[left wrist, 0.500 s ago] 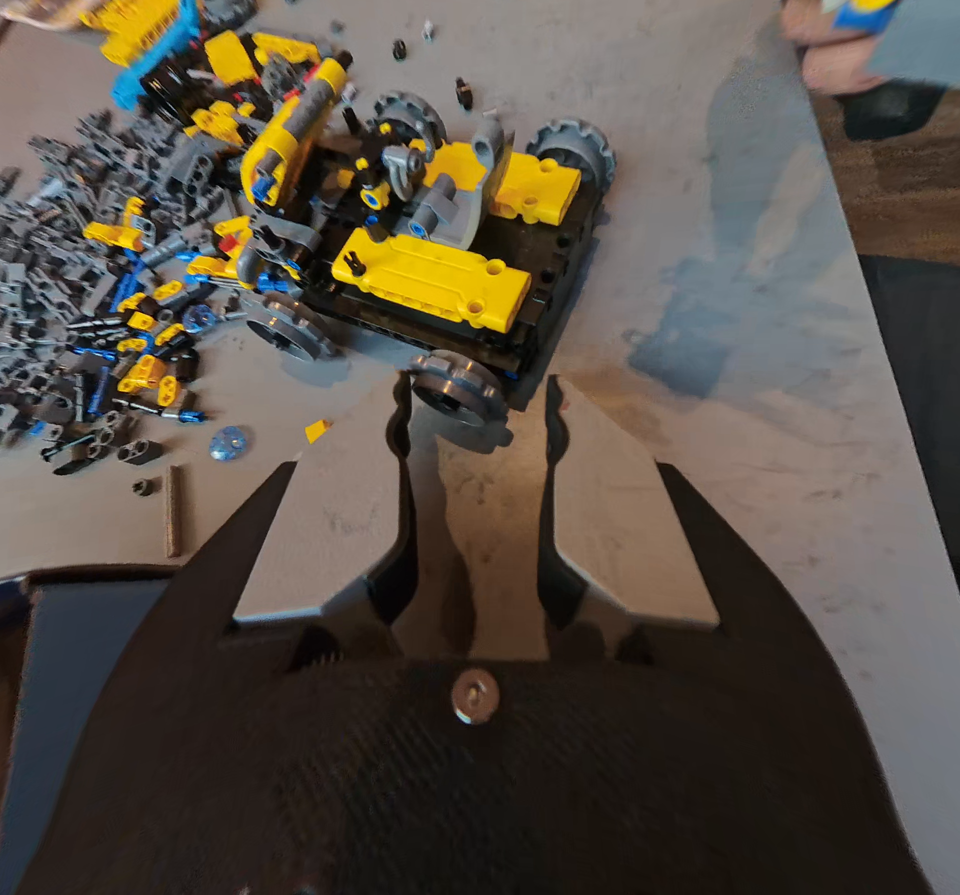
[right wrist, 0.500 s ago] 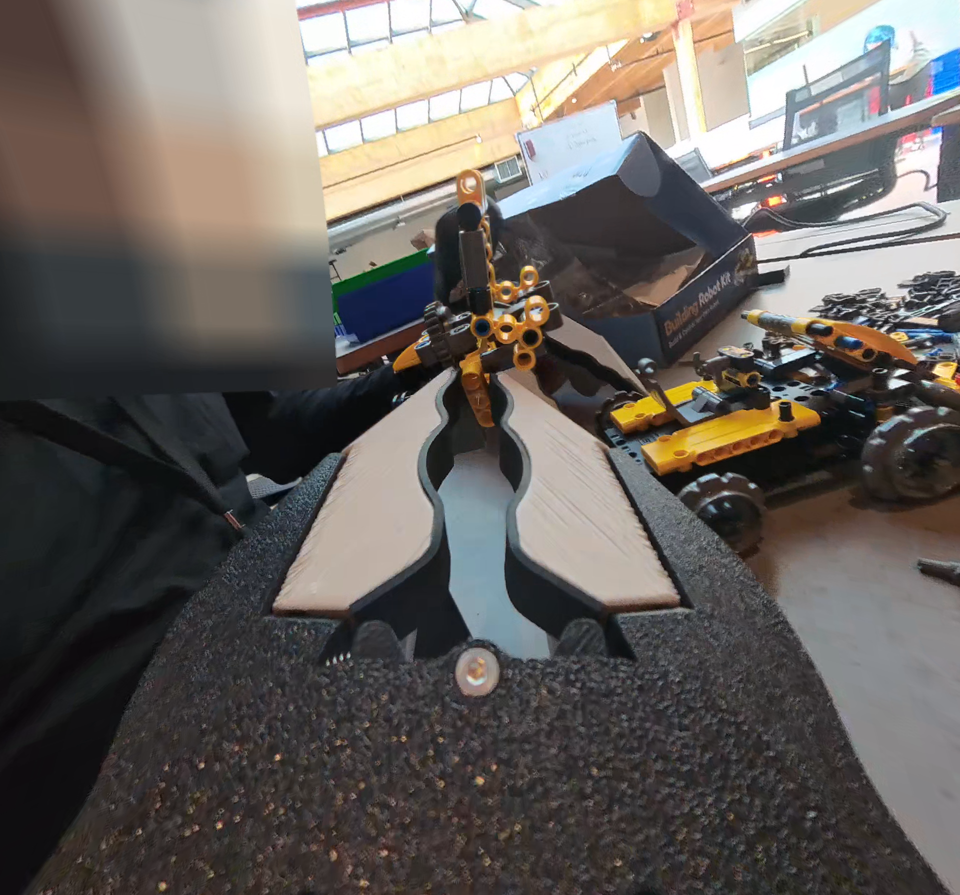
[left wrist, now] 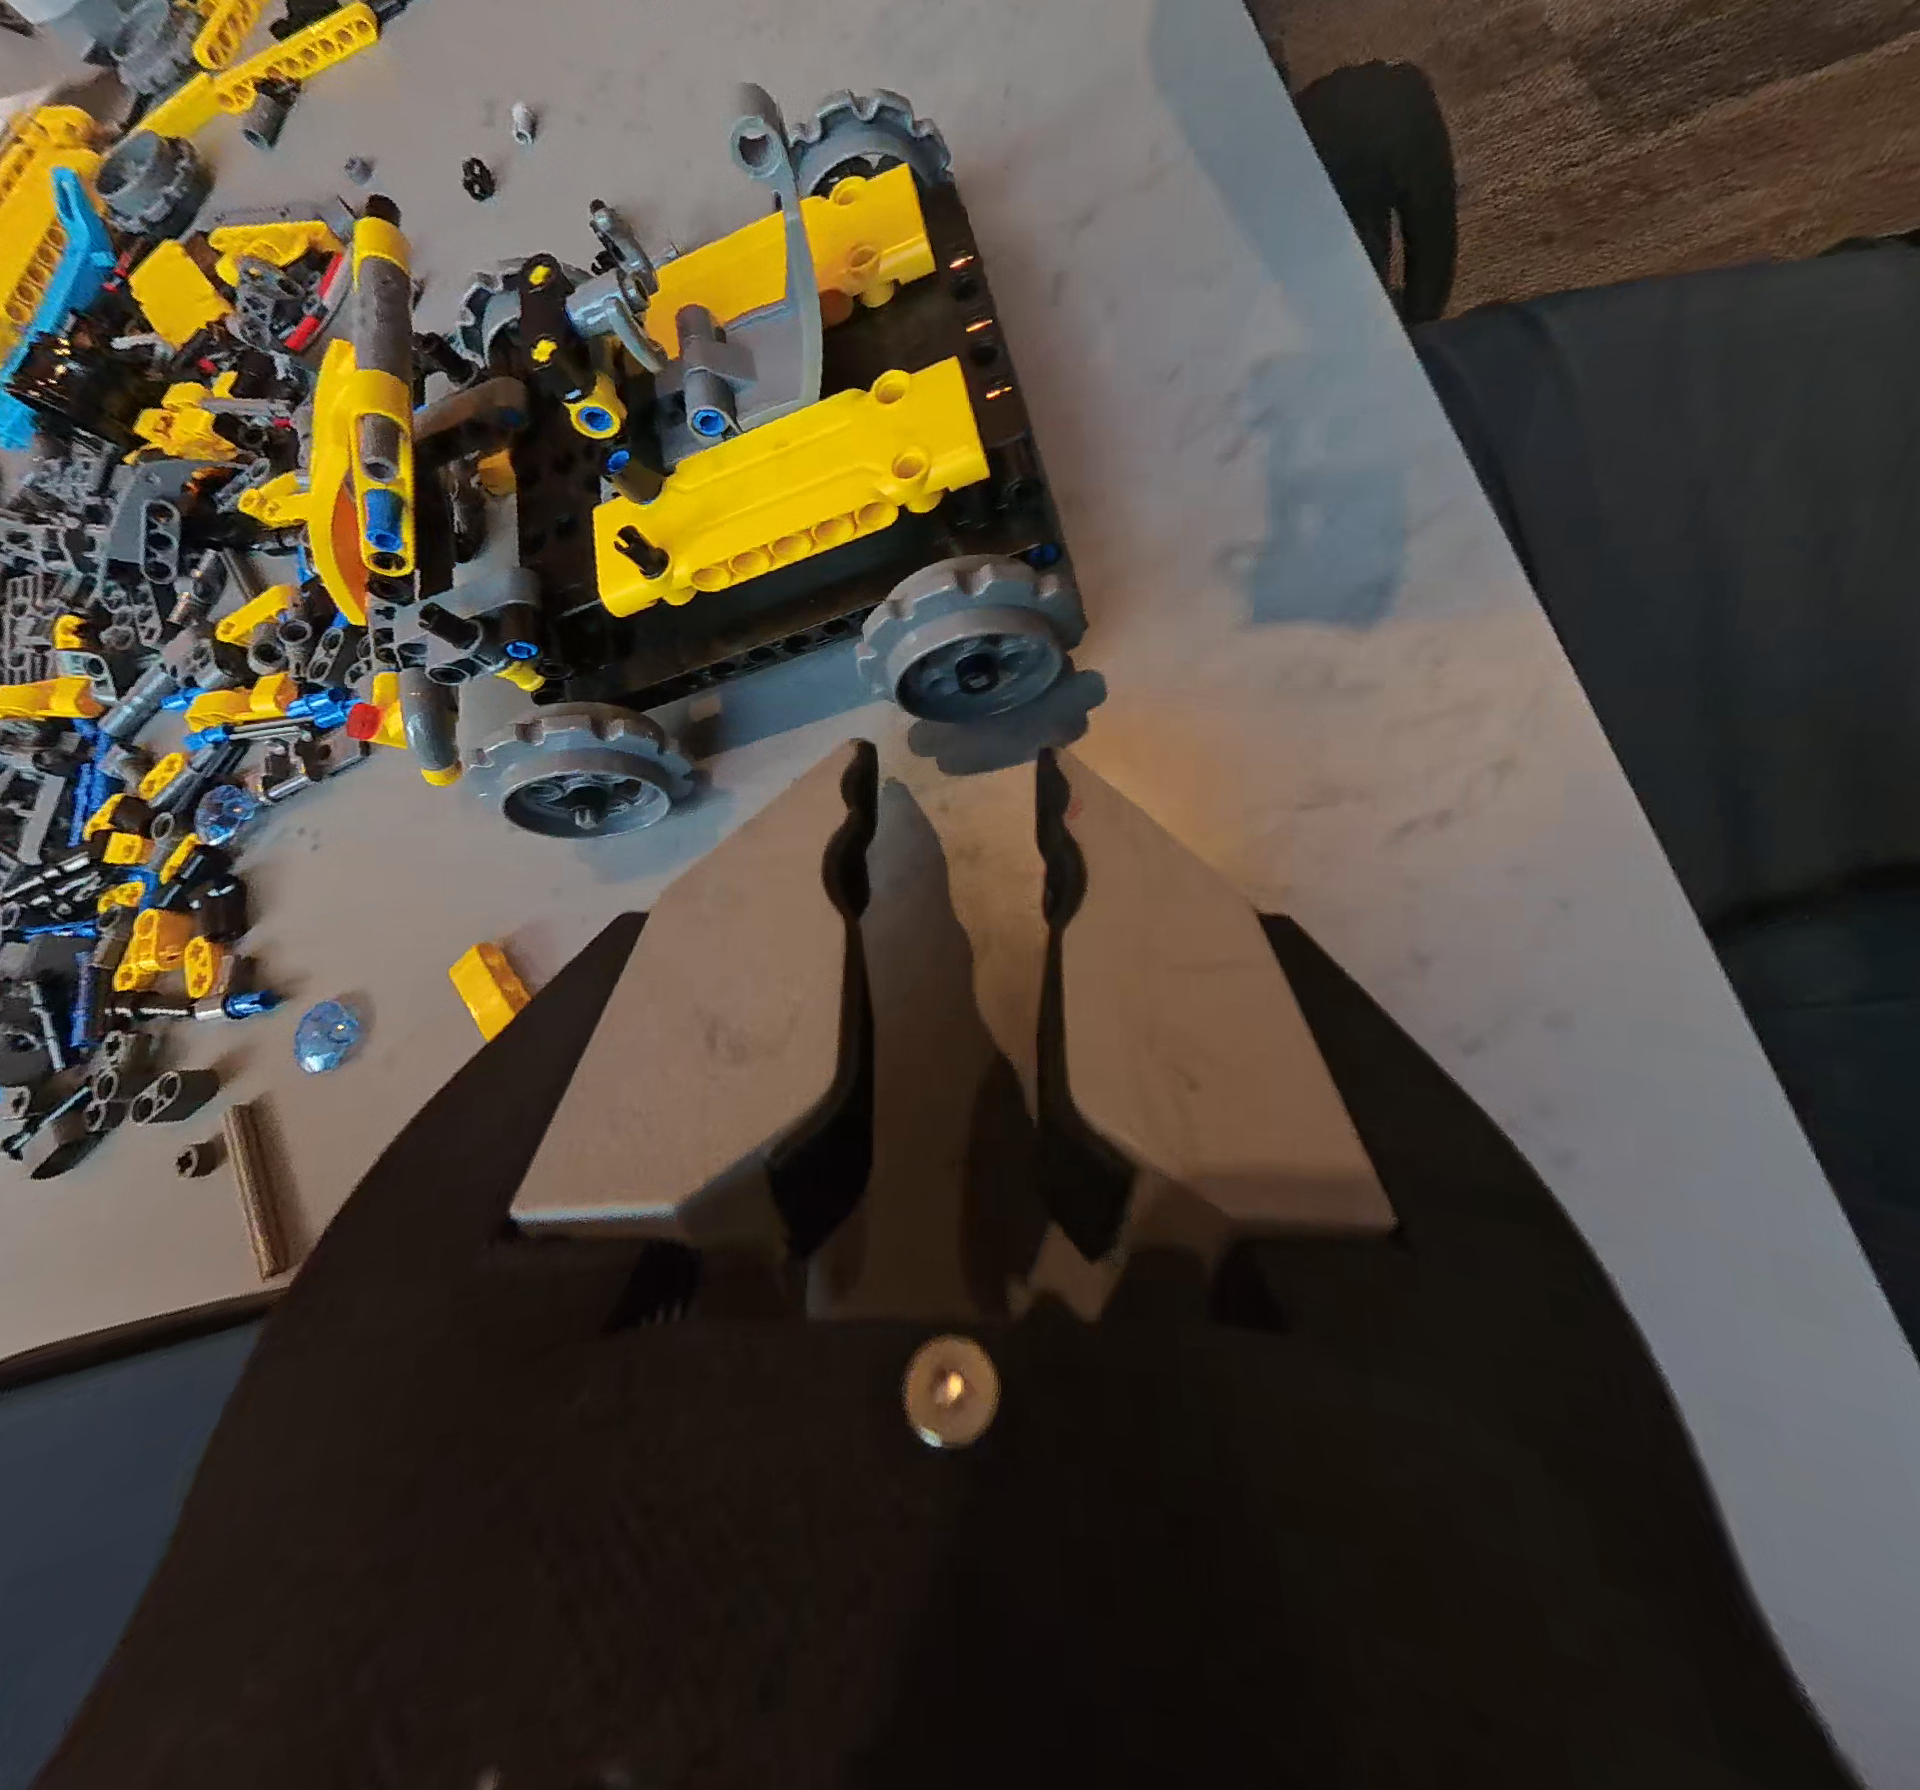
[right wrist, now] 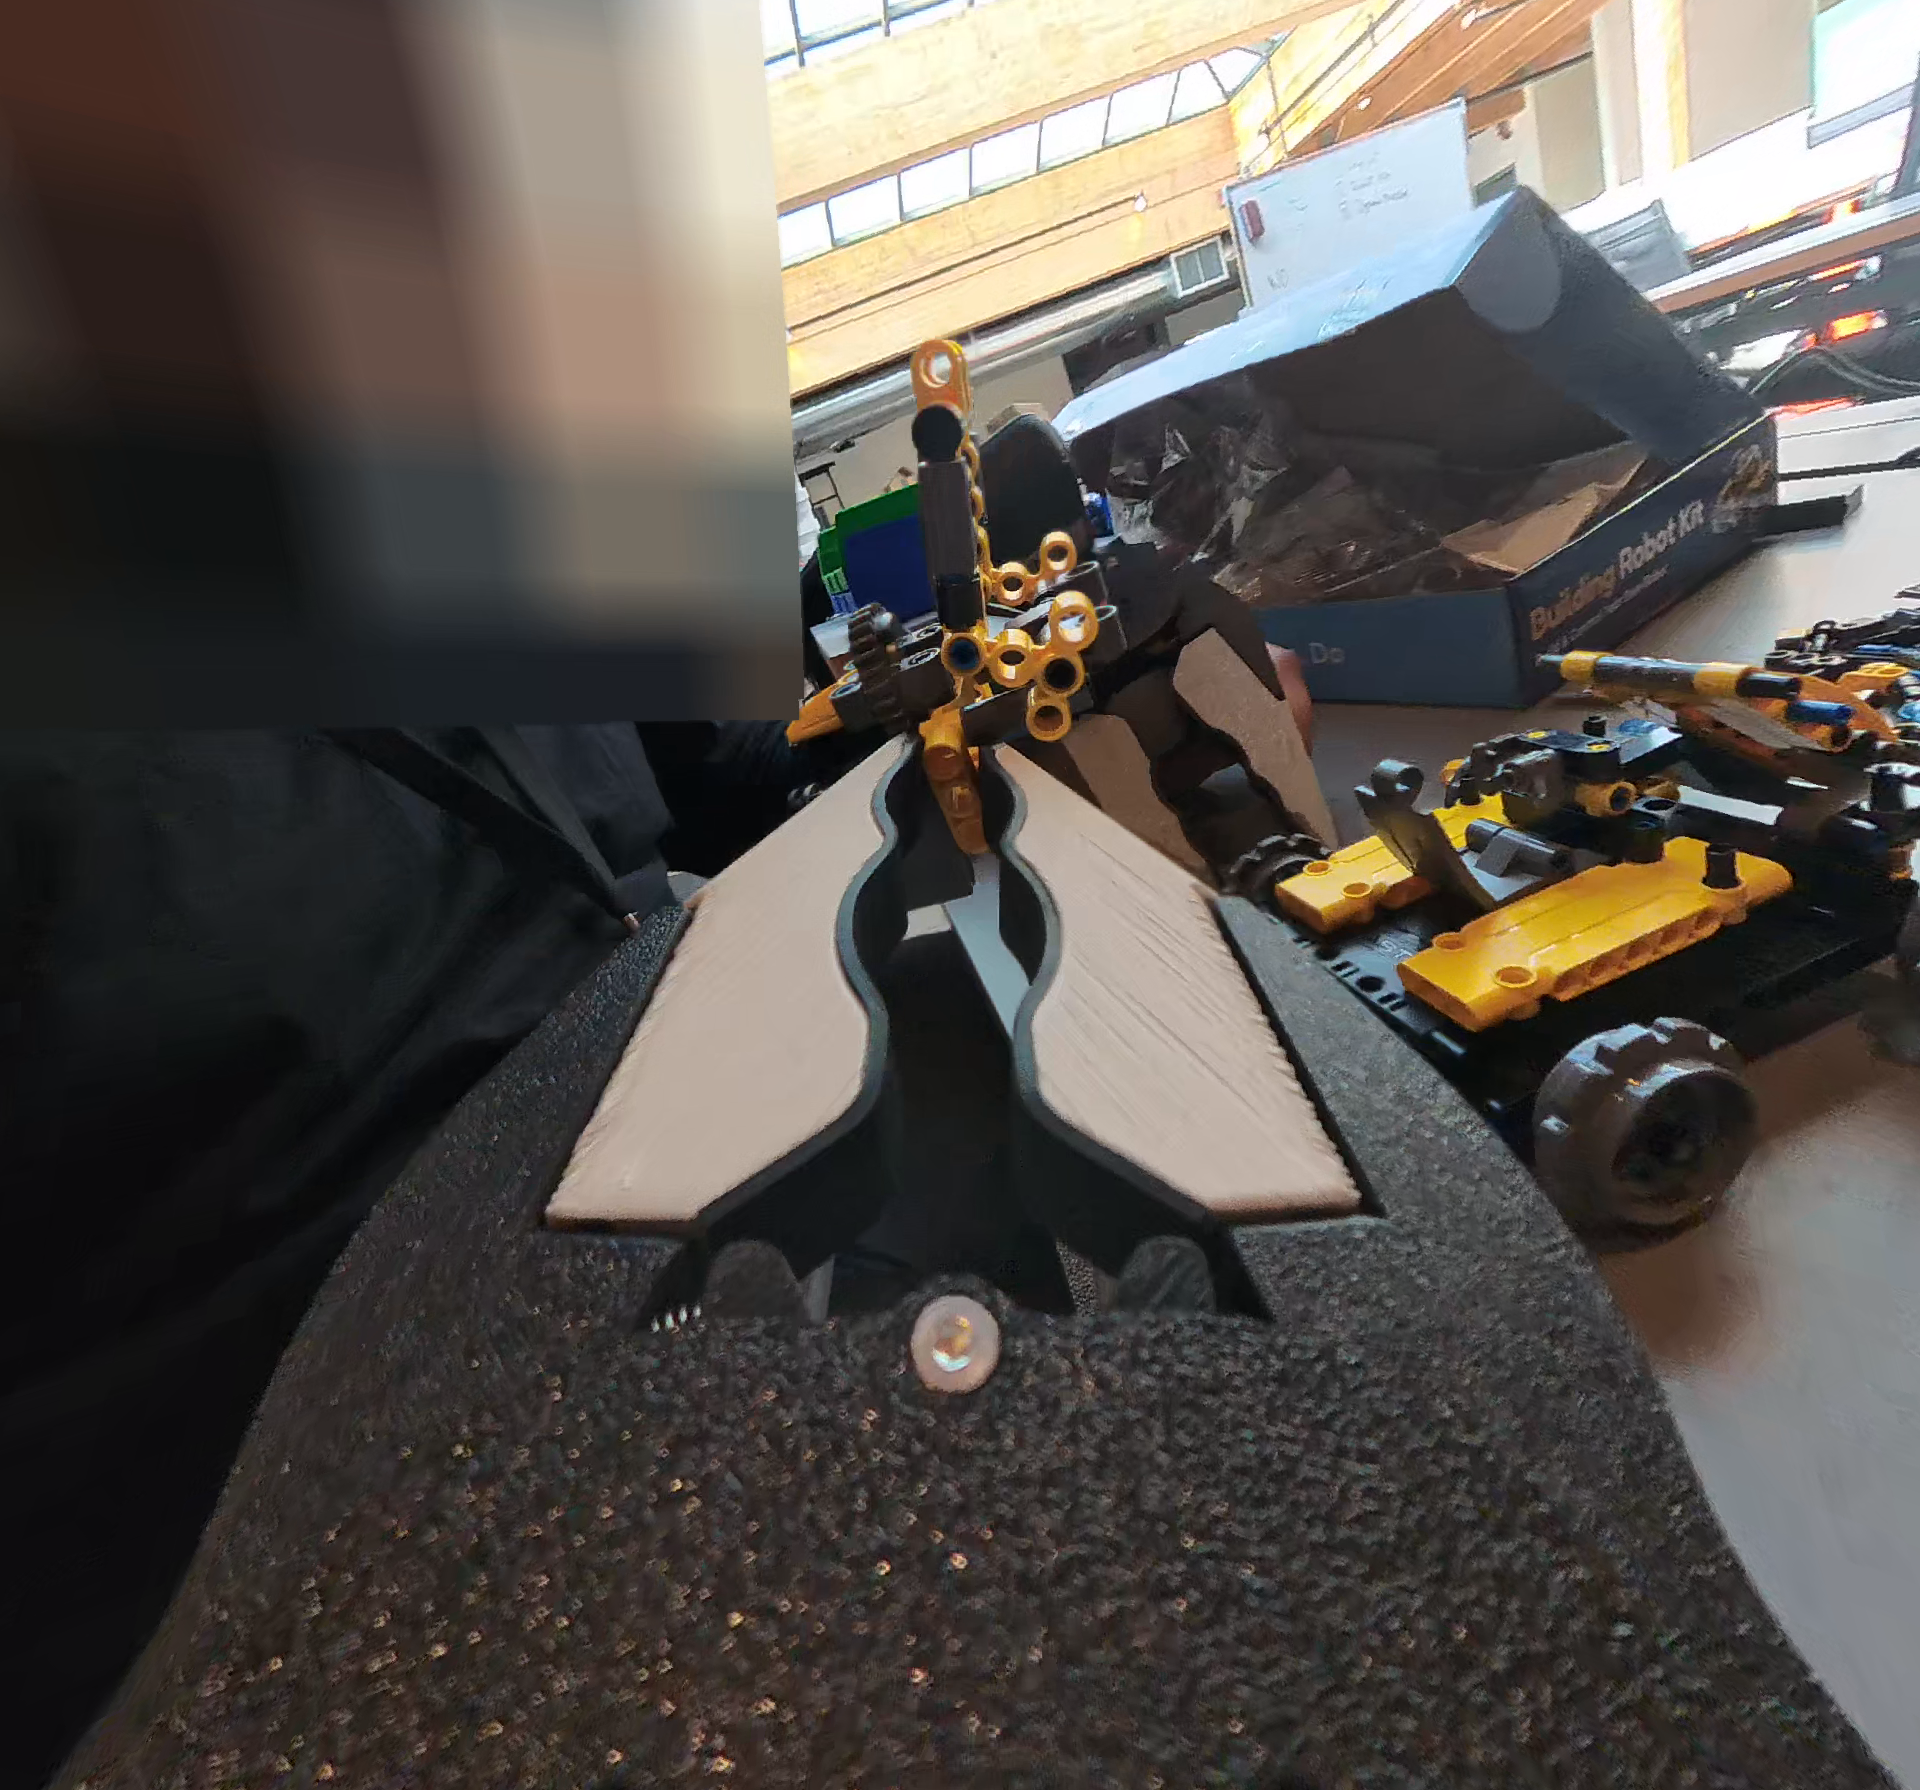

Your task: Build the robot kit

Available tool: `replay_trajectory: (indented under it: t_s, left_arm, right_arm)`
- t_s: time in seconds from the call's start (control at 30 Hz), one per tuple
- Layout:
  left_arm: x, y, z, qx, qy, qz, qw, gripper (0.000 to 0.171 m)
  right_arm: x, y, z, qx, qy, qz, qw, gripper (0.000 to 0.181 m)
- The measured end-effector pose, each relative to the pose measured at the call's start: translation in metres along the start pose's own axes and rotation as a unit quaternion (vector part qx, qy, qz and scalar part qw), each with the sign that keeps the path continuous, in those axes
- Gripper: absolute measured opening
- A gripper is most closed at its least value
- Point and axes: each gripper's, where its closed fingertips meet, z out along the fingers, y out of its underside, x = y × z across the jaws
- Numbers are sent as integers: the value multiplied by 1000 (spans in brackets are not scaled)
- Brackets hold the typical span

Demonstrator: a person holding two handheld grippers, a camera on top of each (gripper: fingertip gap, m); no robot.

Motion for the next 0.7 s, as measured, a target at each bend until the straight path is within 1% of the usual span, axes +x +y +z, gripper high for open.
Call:
replay_trajectory:
  t_s: [0.07, 0.13, 0.17, 0.23, 0.3, 0.37, 0.43, 0.5, 0.53, 0.57, 0.67, 0.7]
  left_arm:
    - [0, -2, -4, 10, 6, -10, 1000, 29]
    - [2, -13, -11, 38, 16, -15, 999, 33]
    - [6, -23, -16, 62, 26, -20, 998, 34]
    - [21, -50, -30, 126, 68, -31, 989, 37]
    - [35, -75, -43, 194, 113, -51, 973, 47]
    - [46, -93, -51, 244, 165, -92, 951, 53]
    - [51, -104, -56, 276, 206, -129, 930, 54]
    - [51, -112, -63, 307, 223, -145, 914, 47]
    - [51, -113, -64, 312, 222, -145, 912, 47]
    - [51, -112, -62, 309, 212, -141, 916, 46]
    - [48, -108, -55, 294, 183, -133, 928, 52]
    - [45, -107, -53, 295, 171, -133, 931, 47]
  right_arm:
    - [-7, -3, -4, -2, -16, -4, 1000, 8]
    - [-12, -7, -6, 1, -23, -12, 1000, 8]
    - [-11, -7, -5, -3, -17, -18, 1000, 9]
    - [-7, -5, -2, -19, -1, -33, 999, 9]
    - [-7, -5, 5, -36, 3, -48, 998, 9]
    - [-5, -6, 14, -57, 10, -67, 996, 8]
    - [-3, -5, 24, -79, 14, -84, 993, 8]
    - [0, -5, 33, -95, 19, -98, 990, 8]
    - [3, -5, 37, -101, 24, -104, 989, 8]
    - [6, -5, 40, -106, 27, -109, 988, 8]
    - [14, -5, 45, -110, 38, -111, 987, 8]
    - [15, -6, 45, -109, 38, -110, 987, 8]
